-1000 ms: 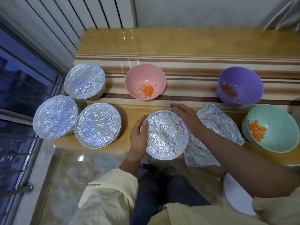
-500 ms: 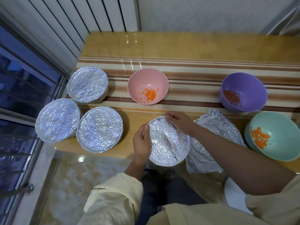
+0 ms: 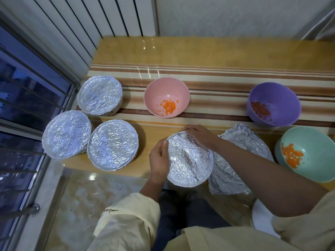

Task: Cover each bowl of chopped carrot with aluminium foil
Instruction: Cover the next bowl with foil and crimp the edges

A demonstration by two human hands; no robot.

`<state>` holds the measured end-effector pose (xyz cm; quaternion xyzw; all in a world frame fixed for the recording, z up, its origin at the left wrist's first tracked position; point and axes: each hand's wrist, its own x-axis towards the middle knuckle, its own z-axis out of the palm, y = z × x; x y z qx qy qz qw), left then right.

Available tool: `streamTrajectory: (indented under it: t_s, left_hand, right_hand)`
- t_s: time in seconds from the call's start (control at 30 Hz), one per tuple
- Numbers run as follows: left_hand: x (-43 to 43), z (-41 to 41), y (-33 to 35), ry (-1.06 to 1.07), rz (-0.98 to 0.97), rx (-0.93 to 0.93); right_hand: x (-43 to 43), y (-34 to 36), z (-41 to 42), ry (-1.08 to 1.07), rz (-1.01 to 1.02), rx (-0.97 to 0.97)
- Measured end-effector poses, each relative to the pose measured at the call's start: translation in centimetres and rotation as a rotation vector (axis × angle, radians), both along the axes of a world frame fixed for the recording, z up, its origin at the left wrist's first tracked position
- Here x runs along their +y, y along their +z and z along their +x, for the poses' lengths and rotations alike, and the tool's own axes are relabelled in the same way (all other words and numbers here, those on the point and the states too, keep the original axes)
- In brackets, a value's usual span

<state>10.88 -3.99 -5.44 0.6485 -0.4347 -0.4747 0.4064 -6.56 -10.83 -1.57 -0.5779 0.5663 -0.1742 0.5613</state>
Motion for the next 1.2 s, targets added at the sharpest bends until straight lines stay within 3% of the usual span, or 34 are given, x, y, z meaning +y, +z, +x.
streamTrajectory:
  t_s: [0.23,0.57,0.83,0.97,1.2]
  left_hand:
    - [-0.1,0.1,0.1,-0.024,-0.007,-0.032]
    - [0.3,-0.1,0.4,0.009,0.003,-0.039]
    - [1.9,-0.3,1.4,0.294,0.048,-0.091]
    - [2.0,-0.6,2.6,0.368,0.176,-0.147]
    - [0.1,0.4,1.8,0.101,-0.012,0.012]
  right_hand:
    - [0.0,0.1,-0.5,-0.052,-0.006,-0.085]
    - [0.1,-0.8,0.4,0.046,-0.104,-0.002]
    - [3.6,-0.9,-0.5,-0.462,-0.281,0.033]
    - [5.9,-1.8,0.0,-0.608,-0.227,-0.056]
    - [7.2,-3.4,1.0,-0.733,-0.125,-0.165]
